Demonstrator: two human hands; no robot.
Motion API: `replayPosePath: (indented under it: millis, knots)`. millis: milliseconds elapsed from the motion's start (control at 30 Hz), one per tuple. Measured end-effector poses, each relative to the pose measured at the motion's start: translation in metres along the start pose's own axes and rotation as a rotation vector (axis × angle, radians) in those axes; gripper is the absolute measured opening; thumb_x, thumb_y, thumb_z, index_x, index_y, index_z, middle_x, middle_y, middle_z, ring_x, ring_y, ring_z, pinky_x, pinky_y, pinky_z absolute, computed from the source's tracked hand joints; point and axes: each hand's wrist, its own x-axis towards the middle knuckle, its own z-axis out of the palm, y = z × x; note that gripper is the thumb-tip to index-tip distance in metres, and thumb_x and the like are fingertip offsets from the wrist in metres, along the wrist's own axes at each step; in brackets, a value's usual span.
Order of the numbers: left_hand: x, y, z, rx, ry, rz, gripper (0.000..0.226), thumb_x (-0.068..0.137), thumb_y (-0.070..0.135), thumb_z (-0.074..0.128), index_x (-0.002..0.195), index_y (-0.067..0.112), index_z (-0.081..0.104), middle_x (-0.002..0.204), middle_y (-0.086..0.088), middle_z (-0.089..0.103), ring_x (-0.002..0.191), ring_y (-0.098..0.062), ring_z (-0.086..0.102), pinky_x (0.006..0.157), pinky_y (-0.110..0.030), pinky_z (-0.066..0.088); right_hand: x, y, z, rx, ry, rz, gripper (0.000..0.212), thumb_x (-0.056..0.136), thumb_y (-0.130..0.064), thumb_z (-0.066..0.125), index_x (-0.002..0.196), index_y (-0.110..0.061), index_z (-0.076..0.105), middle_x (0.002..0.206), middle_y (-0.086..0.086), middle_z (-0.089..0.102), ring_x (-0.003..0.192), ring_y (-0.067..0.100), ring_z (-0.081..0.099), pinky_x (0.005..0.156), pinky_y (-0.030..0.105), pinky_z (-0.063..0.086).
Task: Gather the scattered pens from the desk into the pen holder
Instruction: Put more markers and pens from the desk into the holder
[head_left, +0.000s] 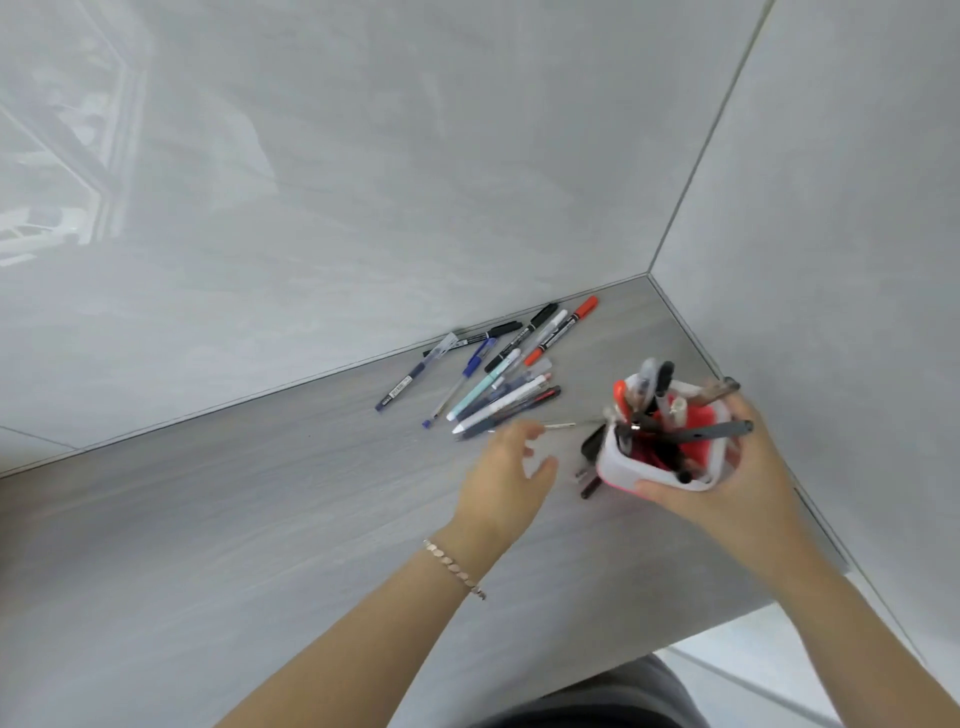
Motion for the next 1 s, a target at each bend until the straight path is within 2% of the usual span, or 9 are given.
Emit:
replayPosePath:
  millis: [67, 200, 333, 500, 600, 667, 767, 867, 1000]
  knots:
    - [0.014, 0.009, 0.026, 0.161, -0.095, 0.014, 0.037, 0.085, 0.028, 0.058, 0.119, 0.015, 0.049, 0.123, -0.003, 0.055, 0.110, -0.021, 0.054, 0.093, -0.035, 0.045, -0.004, -0.002, -0.019, -0.033, 0.049, 0.011, 0.067, 0.049, -0.017, 0.090, 0.108, -0.022, 0.058, 0.106, -0.010, 0.071, 0.097, 0.002, 0.066, 0.087, 0.020, 0.054]
    - [0.042, 0.024, 0.070, 0.480, -0.170, 0.025, 0.053, 0.082, 0.036, 0.059, 0.126, 0.012, 0.041, 0.126, -0.011, 0.049, 0.117, -0.030, 0.046, 0.092, -0.041, 0.042, -0.017, -0.010, -0.039, -0.094, 0.183, 0.050, 0.062, 0.047, 0.005, 0.087, 0.079, -0.034, 0.050, 0.072, -0.048, 0.059, 0.070, -0.027, 0.056, 0.060, -0.009, 0.038]
    - [0.057, 0.030, 0.091, 0.611, -0.147, -0.059, 0.037, 0.089, 0.024, 0.051, 0.119, 0.005, 0.041, 0.123, -0.016, 0.050, 0.115, -0.032, 0.048, 0.087, -0.041, 0.044, -0.023, -0.004, -0.051, -0.058, 0.193, 0.105, 0.063, 0.053, 0.016, 0.079, 0.075, -0.034, 0.048, 0.064, -0.047, 0.059, 0.064, -0.027, 0.055, 0.055, -0.009, 0.037]
    - [0.052, 0.022, 0.092, 0.710, -0.184, -0.082, 0.024, 0.092, 0.007, 0.039, 0.114, -0.002, 0.042, 0.121, -0.020, 0.050, 0.111, -0.034, 0.052, 0.086, -0.040, 0.046, -0.019, 0.002, -0.050, -0.098, 0.107, 0.095, 0.059, 0.053, 0.006, 0.083, 0.080, -0.036, 0.052, 0.069, -0.046, 0.061, 0.068, -0.026, 0.056, 0.055, -0.009, 0.037]
    - [0.035, 0.020, 0.071, 0.411, -0.194, -0.190, 0.014, 0.092, 0.013, 0.042, 0.102, 0.002, 0.043, 0.094, -0.013, 0.052, 0.086, -0.033, 0.056, 0.076, -0.039, 0.046, -0.017, 0.007, -0.042, -0.177, 0.053, 0.071, 0.057, 0.050, -0.011, 0.089, 0.089, -0.036, 0.055, 0.085, -0.039, 0.064, 0.080, -0.021, 0.059, 0.062, -0.007, 0.040]
    - [0.018, 0.018, 0.047, 0.113, -0.183, -0.262, 0.014, 0.092, 0.019, 0.045, 0.087, 0.007, 0.039, 0.069, -0.002, 0.044, 0.061, -0.021, 0.048, 0.056, -0.030, 0.043, -0.016, 0.016, -0.032, -0.167, 0.036, 0.074, 0.061, 0.049, -0.020, 0.091, 0.098, -0.032, 0.057, 0.095, -0.024, 0.069, 0.088, -0.011, 0.063, 0.070, 0.001, 0.047]
    - [-0.013, 0.015, -0.004, -0.252, -0.072, -0.298, 0.017, 0.093, 0.019, 0.044, 0.080, 0.009, 0.041, 0.061, -0.001, 0.048, 0.047, -0.011, 0.051, 0.042, -0.018, 0.041, -0.013, 0.018, -0.006, -0.177, -0.028, 0.086, 0.070, 0.046, -0.026, 0.091, 0.106, -0.033, 0.055, 0.102, -0.015, 0.069, 0.094, -0.006, 0.063, 0.075, 0.009, 0.049]
    - [-0.041, 0.016, -0.051, -0.447, 0.028, -0.283, 0.017, 0.094, 0.014, 0.042, 0.078, 0.008, 0.042, 0.052, 0.000, 0.051, 0.038, -0.010, 0.050, 0.039, -0.015, 0.036, -0.010, 0.021, 0.027, -0.174, -0.136, 0.109, 0.079, 0.046, -0.028, 0.092, 0.113, -0.033, 0.051, 0.108, -0.014, 0.067, 0.099, -0.002, 0.063, 0.084, 0.019, 0.053]
    - [-0.066, 0.004, -0.094, -0.614, 0.097, -0.253, 0.019, 0.094, 0.015, 0.042, 0.076, 0.009, 0.042, 0.046, 0.006, 0.048, 0.042, -0.014, 0.044, 0.052, -0.030, 0.031, -0.003, 0.026, 0.082, -0.212, -0.248, 0.118, 0.084, 0.045, -0.033, 0.091, 0.116, -0.037, 0.045, 0.114, -0.014, 0.062, 0.103, 0.000, 0.060, 0.091, 0.034, 0.054]
